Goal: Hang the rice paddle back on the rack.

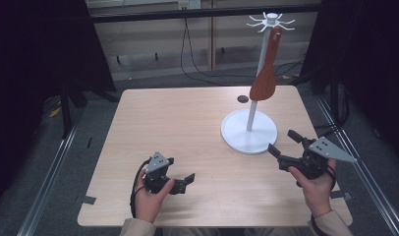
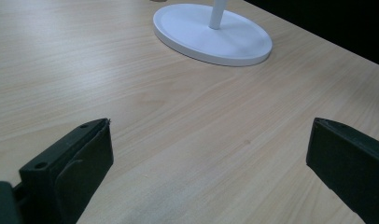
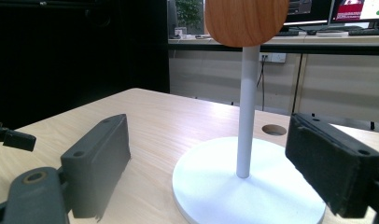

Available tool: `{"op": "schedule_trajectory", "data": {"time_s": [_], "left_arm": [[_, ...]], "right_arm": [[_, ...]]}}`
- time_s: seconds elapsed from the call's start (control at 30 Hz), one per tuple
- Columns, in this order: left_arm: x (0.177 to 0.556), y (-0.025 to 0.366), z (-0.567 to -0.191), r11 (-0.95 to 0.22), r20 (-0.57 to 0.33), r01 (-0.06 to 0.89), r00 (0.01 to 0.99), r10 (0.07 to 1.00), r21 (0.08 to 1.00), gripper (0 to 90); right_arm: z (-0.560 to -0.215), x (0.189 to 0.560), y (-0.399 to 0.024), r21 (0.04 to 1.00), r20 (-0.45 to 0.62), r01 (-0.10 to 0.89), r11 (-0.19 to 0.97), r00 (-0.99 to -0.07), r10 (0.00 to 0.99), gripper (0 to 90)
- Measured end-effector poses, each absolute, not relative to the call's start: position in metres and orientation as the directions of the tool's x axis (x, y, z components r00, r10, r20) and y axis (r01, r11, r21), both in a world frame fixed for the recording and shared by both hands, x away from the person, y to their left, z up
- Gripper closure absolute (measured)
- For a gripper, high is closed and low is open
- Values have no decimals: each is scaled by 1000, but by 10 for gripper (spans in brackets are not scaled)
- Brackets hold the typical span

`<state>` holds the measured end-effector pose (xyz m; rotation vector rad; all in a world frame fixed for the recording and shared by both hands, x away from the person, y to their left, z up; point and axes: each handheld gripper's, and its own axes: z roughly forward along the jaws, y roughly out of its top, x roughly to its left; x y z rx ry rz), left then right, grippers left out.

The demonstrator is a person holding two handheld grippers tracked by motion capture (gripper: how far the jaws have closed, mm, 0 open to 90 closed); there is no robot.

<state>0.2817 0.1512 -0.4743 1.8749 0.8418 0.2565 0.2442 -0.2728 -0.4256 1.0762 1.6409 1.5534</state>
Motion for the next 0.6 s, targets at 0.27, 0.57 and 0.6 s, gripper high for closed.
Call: {"op": "schedule_trajectory", "data": {"time_s": [0.27,0.57,0.6], "left_arm": [[281,150,-476,-251,-181,437,734,654,864,6],[282,150,-478,-269,-171,437,737,654,858,6],[282,150,-478,-272,-170,437,739,652,857,6]], "right_arm": [[-436,242,-275,987,89,161,-12,-480,873,111],[-441,241,-274,985,82,172,2,-478,875,104],[-440,241,-274,985,82,173,1,-475,876,104]]}}
